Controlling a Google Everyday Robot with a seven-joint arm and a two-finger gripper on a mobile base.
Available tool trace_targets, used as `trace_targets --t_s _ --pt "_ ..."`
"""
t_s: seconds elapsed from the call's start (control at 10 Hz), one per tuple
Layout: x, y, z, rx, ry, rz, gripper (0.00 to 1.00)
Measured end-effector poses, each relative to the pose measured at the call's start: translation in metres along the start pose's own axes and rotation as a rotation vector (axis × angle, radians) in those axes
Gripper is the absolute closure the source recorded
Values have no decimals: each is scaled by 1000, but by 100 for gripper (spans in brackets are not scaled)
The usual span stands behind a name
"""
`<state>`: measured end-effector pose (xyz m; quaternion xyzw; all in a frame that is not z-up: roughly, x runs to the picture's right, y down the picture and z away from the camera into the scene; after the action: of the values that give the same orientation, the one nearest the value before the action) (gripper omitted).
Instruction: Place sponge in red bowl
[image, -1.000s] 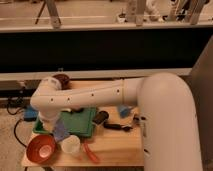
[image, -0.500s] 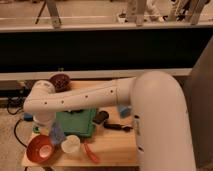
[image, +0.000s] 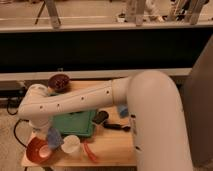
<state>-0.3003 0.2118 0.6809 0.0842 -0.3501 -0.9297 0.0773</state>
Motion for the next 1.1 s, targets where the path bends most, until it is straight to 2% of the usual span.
trace_targets --t_s 0.8,1.0,1.1 --pt "13 -14 11 7 1 -34 89" --pt "13 -15 13 6 3 -38 78" --pt "14 -16 14 6 5 -40 69"
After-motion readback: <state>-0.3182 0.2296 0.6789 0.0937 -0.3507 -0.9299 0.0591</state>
